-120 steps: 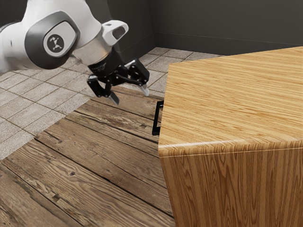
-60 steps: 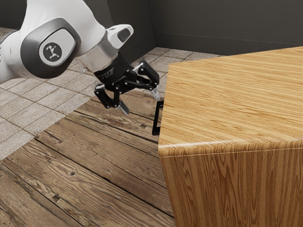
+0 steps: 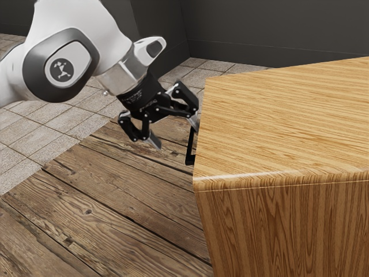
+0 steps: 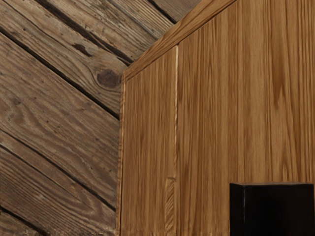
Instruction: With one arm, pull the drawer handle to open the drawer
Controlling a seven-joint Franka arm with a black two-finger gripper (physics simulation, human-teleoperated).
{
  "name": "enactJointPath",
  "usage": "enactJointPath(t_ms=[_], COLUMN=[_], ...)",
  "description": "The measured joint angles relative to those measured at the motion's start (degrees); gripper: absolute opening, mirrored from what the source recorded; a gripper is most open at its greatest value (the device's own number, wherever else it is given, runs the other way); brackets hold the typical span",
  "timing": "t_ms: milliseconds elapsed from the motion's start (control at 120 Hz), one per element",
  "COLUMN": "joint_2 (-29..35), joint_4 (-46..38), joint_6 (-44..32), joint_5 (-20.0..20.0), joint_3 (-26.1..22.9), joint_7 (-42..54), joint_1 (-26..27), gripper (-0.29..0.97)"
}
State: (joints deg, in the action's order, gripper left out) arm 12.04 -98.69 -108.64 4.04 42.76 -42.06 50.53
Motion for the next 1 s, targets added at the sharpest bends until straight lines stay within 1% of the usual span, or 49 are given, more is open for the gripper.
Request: enactJointPath(t_ms=[158,425,608,1000], joint_2=[1.9,2.6,3.01,4.67], joint_4=[-2.04,-2.89,-3.27,-4.38], joint_6=[0.06,0.07,-0.12,-0.2], joint_5=[-0.6,-0.96,-1.59,-2.51], joint_3=[0.28,0.39,1.18,2.58], joint_7=[-0.72,-1.6,-2.09,-2.6], joint_1=[0.64,1.86,3.66,4.13], gripper=[0.68,0.68,0.68,0.68])
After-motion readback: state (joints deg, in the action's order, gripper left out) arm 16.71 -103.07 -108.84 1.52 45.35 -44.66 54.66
